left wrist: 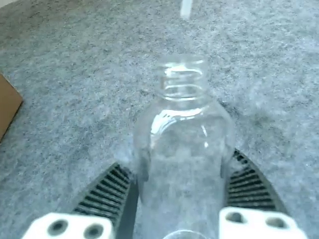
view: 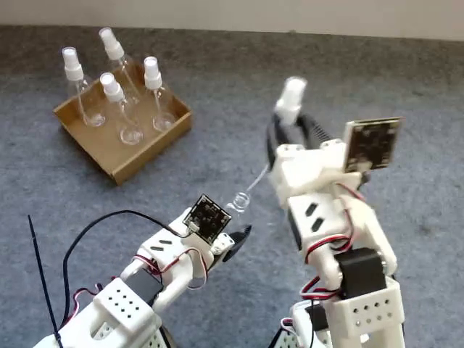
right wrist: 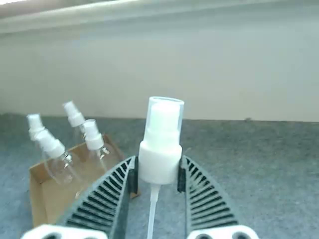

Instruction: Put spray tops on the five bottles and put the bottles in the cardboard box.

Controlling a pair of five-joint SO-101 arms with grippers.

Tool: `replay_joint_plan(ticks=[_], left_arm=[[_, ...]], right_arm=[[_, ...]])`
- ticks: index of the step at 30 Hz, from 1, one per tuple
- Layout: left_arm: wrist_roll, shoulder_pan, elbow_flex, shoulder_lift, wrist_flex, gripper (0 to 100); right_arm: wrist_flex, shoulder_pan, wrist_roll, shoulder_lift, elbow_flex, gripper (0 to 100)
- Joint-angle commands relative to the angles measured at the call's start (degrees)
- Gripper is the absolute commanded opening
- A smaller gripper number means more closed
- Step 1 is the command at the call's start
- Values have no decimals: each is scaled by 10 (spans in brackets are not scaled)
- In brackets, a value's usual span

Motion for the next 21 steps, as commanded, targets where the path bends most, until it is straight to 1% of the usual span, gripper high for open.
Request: replay_joint_plan(ticks=[1, 6, 21], left_arm=[[-4, 5, 14, -11, 1, 81], [-4, 3, 14, -11, 0, 81], [-4, 2, 14, -11, 0, 81]], right_arm=[[1, -15, 11, -12, 4, 30], [3, 3, 11, -12, 7, 30], [0, 4, 11, -12, 1, 30]])
